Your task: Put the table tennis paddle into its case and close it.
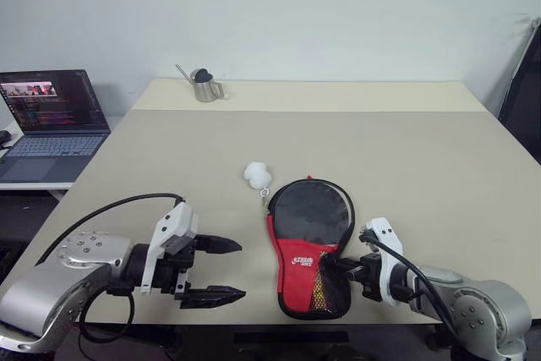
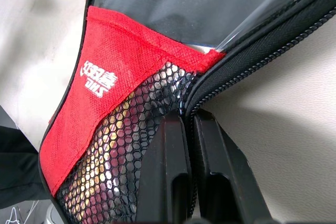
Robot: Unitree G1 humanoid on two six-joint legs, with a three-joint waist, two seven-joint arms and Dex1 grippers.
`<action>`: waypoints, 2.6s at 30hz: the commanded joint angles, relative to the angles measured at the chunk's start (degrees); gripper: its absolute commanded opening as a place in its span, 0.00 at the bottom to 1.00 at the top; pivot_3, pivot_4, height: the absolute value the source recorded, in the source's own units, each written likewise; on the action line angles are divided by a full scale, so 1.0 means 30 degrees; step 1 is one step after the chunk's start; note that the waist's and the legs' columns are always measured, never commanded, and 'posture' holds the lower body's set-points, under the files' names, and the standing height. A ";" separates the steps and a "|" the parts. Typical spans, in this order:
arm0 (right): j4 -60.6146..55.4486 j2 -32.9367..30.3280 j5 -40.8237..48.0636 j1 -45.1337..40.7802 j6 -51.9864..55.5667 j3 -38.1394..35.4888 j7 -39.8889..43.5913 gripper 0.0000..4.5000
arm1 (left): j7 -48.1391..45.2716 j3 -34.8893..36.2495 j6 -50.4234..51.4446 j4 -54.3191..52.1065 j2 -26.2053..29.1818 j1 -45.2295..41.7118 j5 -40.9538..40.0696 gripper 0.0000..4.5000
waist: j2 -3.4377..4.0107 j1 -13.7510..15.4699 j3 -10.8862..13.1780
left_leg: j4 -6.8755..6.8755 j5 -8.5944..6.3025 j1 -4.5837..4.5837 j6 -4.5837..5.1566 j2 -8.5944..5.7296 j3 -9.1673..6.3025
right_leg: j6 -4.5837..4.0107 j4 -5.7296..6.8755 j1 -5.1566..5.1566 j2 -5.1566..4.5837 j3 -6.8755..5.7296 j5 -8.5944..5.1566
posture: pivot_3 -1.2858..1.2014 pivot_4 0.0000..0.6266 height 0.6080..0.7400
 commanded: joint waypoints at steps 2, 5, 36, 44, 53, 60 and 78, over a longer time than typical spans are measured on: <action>-0.0067 -0.0671 0.0907 0.0835 0.0476 -0.0149 -0.0429 0.00 | -0.0040 -0.0104 -0.0365 -0.0247 -0.0063 -0.0252 -0.0090 1.00 | -0.0012 0.0004 -0.0007 | -0.0004 0.0000 -0.0002 0.0000 -0.0004 0.0001 | 0.0001 -0.0004 0.0000 -0.0001 0.0001 -0.0001 | 0.52 0.24 1.00; -0.0207 -0.0709 0.1389 0.1086 0.0476 -0.0294 -0.0770 0.00 | -0.0096 -0.0145 -0.0492 -0.0126 -0.0079 -0.0306 -0.0031 1.00 | -0.0021 0.0019 -0.0013 | -0.0017 0.0000 0.0000 0.0000 -0.0004 -0.0001 | 0.0001 -0.0008 0.0000 -0.0002 0.0000 -0.0005 | 0.52 0.24 1.00; -0.1198 -0.0264 0.3636 0.1003 0.0476 -0.2706 -0.4040 0.65 | 0.0114 -0.1642 -0.1589 0.0857 -0.0977 -0.1436 0.0990 1.00 | -0.0128 0.0161 -0.0096 | -0.0048 0.0001 0.0022 -0.0001 -0.0007 -0.0003 | -0.0007 -0.0013 0.0015 -0.0005 -0.0001 -0.0017 | 0.52 0.24 1.00; -0.0895 -0.4927 0.4290 -0.0529 -0.1237 -0.4321 -0.1317 1.00 | 0.0720 -0.1797 -0.1859 0.1177 -0.1839 -0.1769 0.1274 1.00 | -0.0132 0.0328 -0.0098 | -0.0016 0.0003 0.0019 -0.0001 -0.0007 0.0018 | -0.0006 -0.0009 0.0013 0.0000 0.0007 -0.0016 | 0.52 0.24 1.00; 0.0614 -0.6663 0.2773 -0.3569 -0.8534 -0.0287 0.2117 1.00 | 0.3266 -0.1024 -0.1506 0.1385 -0.3229 -0.1999 0.1332 1.00 | -0.0121 0.0157 -0.0091 | -0.0029 0.0003 0.0013 -0.0001 0.0024 -0.0005 | -0.0009 -0.0002 0.0005 0.0036 0.0009 -0.0017 | 0.52 0.24 1.00; 0.4831 -0.6241 0.0297 -0.4821 -1.4591 0.4051 0.6164 1.00 | 0.6022 -0.0518 -0.1476 0.1764 -0.4049 -0.1981 0.2244 1.00 | -0.0123 0.0181 -0.0090 | -0.0018 0.0003 0.0011 -0.0001 -0.0002 -0.0003 | -0.0006 -0.0001 0.0012 0.0008 -0.0006 -0.0012 | 0.52 0.24 1.00; 1.1026 -0.3072 -0.5220 -0.5524 -1.9797 0.7448 0.5982 1.00 | 1.1311 -0.1683 -0.0795 0.6626 -0.6129 -0.6442 0.5824 1.00 | -0.0123 0.0474 -0.0091 | 0.0000 0.0005 0.0014 -0.0005 -0.0012 -0.0047 | -0.0012 0.0037 0.0015 0.0002 -0.0057 -0.0005 | 0.52 0.24 1.00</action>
